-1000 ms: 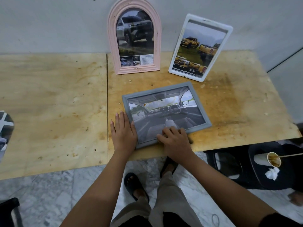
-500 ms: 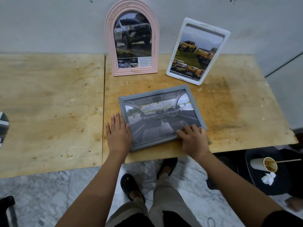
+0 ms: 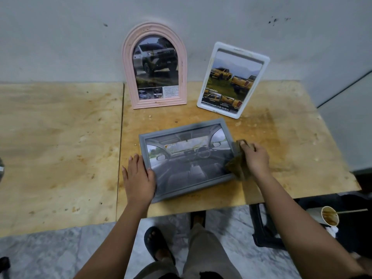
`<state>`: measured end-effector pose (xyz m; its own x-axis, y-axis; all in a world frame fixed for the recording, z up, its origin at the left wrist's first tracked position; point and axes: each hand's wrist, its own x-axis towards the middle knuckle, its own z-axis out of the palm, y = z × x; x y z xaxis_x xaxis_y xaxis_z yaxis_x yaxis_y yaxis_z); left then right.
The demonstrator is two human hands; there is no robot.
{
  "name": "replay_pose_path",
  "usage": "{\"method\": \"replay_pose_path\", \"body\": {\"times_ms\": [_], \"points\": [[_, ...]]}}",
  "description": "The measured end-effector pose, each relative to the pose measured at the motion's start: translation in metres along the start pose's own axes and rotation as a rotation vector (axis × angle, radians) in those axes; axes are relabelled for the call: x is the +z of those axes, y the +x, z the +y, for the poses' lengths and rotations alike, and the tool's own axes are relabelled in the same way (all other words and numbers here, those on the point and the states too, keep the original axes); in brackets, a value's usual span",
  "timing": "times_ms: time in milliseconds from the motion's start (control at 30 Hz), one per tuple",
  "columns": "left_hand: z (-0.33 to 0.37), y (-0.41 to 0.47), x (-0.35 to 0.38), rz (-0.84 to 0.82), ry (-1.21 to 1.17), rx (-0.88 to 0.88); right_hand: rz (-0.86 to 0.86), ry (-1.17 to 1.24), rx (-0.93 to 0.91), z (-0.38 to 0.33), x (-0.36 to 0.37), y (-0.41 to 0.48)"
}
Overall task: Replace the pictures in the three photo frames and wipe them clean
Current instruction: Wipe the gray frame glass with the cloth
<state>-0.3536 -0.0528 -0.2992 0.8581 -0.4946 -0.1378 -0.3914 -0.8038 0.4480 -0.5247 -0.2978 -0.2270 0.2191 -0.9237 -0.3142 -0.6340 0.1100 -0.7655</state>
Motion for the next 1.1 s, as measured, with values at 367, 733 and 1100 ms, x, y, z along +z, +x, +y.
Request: {"method": "replay_pose_path", "body": {"times_ms": [367, 733, 1100], "points": [[0.018, 0.006, 0.019, 0.092, 0.055, -0.131, 0.007, -0.497, -0.479, -0.007, 0.053, 0.018], [0.02, 0.007, 0.023, 0.123, 0.085, -0.151, -0.247, -0.726, -0.709, 0.033, 0.096, 0.019], [0.018, 0.009, 0.028, 0.096, 0.122, -0.161, -0.13, -0.653, -0.505, 0.014, 0.138, 0.008]]}}
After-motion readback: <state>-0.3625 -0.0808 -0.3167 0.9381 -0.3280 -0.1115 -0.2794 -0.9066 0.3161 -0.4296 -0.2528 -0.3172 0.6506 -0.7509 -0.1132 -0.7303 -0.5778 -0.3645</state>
